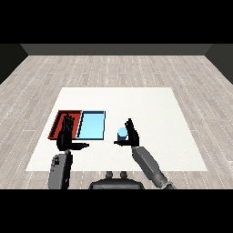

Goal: Pick the blue can and put it in the blue box

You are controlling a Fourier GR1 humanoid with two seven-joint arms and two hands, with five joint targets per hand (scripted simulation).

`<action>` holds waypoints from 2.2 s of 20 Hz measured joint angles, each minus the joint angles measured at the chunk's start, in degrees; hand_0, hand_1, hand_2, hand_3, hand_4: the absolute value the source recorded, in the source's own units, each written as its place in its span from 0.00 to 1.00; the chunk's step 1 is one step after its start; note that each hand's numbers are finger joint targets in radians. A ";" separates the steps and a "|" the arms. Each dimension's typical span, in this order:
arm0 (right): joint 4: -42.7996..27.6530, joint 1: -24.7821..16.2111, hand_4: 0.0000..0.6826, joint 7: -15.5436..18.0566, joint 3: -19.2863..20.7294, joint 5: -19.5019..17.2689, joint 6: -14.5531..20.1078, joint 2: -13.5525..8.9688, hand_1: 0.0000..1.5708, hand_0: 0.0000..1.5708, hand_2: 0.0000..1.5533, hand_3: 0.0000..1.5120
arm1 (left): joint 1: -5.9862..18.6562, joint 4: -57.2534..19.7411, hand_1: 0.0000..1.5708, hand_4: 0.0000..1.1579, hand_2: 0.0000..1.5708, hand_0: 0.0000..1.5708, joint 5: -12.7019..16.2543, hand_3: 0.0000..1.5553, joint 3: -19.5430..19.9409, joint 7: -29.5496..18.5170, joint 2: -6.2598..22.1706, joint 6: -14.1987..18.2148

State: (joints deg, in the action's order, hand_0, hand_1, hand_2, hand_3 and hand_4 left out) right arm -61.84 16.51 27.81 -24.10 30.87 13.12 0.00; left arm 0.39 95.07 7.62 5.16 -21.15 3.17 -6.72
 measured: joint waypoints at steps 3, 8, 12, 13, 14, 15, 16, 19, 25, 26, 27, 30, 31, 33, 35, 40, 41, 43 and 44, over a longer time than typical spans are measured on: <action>-0.03 0.83 0.00 -0.74 -0.99 0.90 1.20 0.00 0.00 0.00 0.00 0.00 | -0.05 0.10 0.00 0.00 0.00 0.00 0.29 0.00 0.65 0.15 0.52 -0.22; 4.95 4.43 0.00 0.47 -1.39 3.26 0.57 -0.01 0.00 0.00 0.00 0.00 | -0.27 1.29 0.00 0.00 0.00 0.00 1.42 0.00 1.32 1.24 0.94 -0.70; 7.10 6.02 0.00 0.90 -1.32 4.53 -0.01 -0.02 0.00 0.00 0.00 0.00 | 0.52 -0.27 0.00 0.00 0.00 0.00 0.67 0.00 0.77 0.44 0.48 -0.48; 8.03 7.13 0.00 1.40 -2.23 5.71 0.50 -0.02 0.00 0.00 0.00 0.00 | 0.28 0.31 0.00 0.00 0.00 0.00 0.54 0.00 0.66 0.68 0.37 -0.20; 8.58 7.97 0.00 0.71 -1.81 5.87 0.18 -0.02 0.00 0.00 0.00 0.00 | 0.07 0.78 0.00 0.00 0.00 0.00 0.89 0.00 0.91 0.99 0.71 -0.55; 9.43 7.95 0.00 1.58 -2.88 6.60 0.51 -0.02 0.00 0.00 0.00 0.00 | 0.48 0.86 0.00 0.00 0.00 0.00 0.95 0.00 1.10 1.48 0.92 -0.44; 10.41 8.15 0.61 2.24 -2.81 6.81 1.39 -0.02 0.69 0.69 0.84 0.83 | 0.94 0.54 0.00 0.00 0.00 0.00 1.21 0.00 1.30 1.77 1.02 -0.45; 12.49 9.06 0.96 2.66 -1.98 6.23 7.26 -0.05 0.98 0.98 0.96 0.96 | 1.23 -0.47 0.00 0.00 0.00 0.00 1.44 0.00 2.00 1.11 1.56 -0.87; 11.85 9.97 0.91 1.56 -5.38 4.44 17.65 -0.09 0.96 0.96 0.95 0.94 | 0.50 0.05 0.00 0.00 0.00 0.00 1.37 0.00 1.48 1.05 1.13 -1.00; 12.71 10.43 0.90 1.79 -5.11 4.19 17.88 -0.07 0.95 0.95 0.95 0.95 | 0.87 -0.48 0.00 0.00 0.00 0.00 1.26 0.00 1.52 0.80 1.03 -0.85; 12.99 11.18 0.90 1.17 -5.28 4.33 18.84 -0.05 0.95 0.95 0.96 0.95 | 0.80 -0.28 0.00 0.00 0.00 0.00 1.24 0.00 1.53 1.00 1.09 -0.81; 12.69 11.20 0.93 1.48 -6.00 4.12 20.21 -0.01 0.95 0.95 0.94 0.94 | 0.90 -0.44 0.00 0.00 0.00 0.00 0.63 0.00 1.23 1.13 0.97 -0.43; 13.03 11.64 0.94 1.71 -6.61 4.58 20.77 -0.01 0.95 0.95 0.94 0.93 | 0.40 0.04 0.00 0.00 0.00 0.00 0.37 0.00 1.03 1.12 0.98 -0.45; 9.39 11.47 0.91 -1.18 -7.36 2.73 22.07 -1.51 0.90 0.90 0.93 0.93 | 0.56 0.28 0.00 0.00 0.00 0.00 -0.88 0.00 -0.31 1.66 0.46 0.07; 6.35 11.59 0.92 -3.81 -8.33 0.35 24.24 -2.01 0.92 0.92 0.94 0.93 | 1.08 -1.24 0.00 0.00 0.00 0.00 -1.37 0.00 -0.65 1.18 0.55 -0.29; -1.76 12.59 0.91 -9.94 -10.28 -4.89 28.07 -5.56 0.91 0.91 0.93 0.92 | 2.61 -1.52 0.00 0.00 0.00 0.00 -3.25 0.00 -4.27 3.99 -1.09 0.31; -3.08 12.97 0.91 -10.89 -10.45 -5.79 28.15 -6.53 0.92 0.92 0.93 0.92 | 2.10 -1.43 0.00 0.00 0.00 0.00 -3.77 0.00 -5.25 4.29 -1.53 0.40; -5.51 12.95 0.90 -12.01 -10.17 -7.35 27.67 -7.90 0.91 0.91 0.93 0.93 | 2.06 -1.38 0.00 0.00 0.00 0.00 -4.70 0.00 -6.61 5.47 -1.99 0.68; -6.17 13.67 0.91 -12.80 -10.02 -8.22 27.78 -8.20 0.91 0.91 0.93 0.93 | 1.82 -1.64 0.00 0.00 0.00 0.00 -5.24 0.00 -8.08 5.52 -2.24 1.52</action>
State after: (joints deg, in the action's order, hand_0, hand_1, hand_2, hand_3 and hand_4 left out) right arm -68.01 30.17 15.01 -34.12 22.65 40.89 -8.20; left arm 2.21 93.43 2.38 -2.92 -15.64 0.93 -5.20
